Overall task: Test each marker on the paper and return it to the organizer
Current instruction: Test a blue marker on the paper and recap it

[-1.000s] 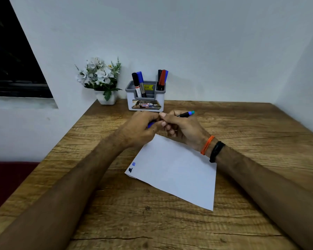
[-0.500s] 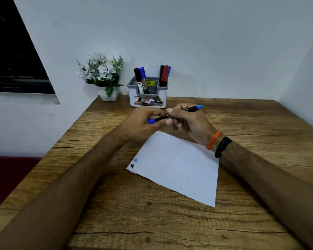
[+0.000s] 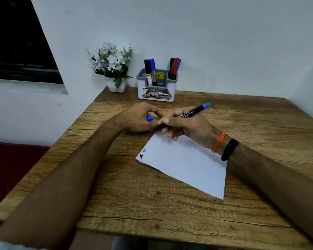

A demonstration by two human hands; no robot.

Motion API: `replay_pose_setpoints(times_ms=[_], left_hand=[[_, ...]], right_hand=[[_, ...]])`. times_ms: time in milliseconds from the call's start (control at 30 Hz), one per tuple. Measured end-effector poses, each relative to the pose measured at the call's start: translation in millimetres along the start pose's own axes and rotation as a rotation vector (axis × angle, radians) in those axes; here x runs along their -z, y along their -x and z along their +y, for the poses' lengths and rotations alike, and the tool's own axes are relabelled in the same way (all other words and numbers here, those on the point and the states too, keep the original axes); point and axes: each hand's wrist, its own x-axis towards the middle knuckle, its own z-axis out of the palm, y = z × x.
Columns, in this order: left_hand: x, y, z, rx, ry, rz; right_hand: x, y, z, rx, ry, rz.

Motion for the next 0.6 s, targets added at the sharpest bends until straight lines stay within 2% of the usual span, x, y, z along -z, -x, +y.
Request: replay_pose_setpoints(times_ms=[67,400,600], left_hand=[[1,0,1,-0.002,-0.004,-0.009],[6,1,0,-0.011,-0.049,-0.121],[6,1,2,-0.002,-0.053,-0.13]], right_hand=[[-8,0,1,0.008,0.059,-0.006],[-24,4,9,-0.055,0.028,-0.011],[-30,7,13,-0.033,0.151,0.016]])
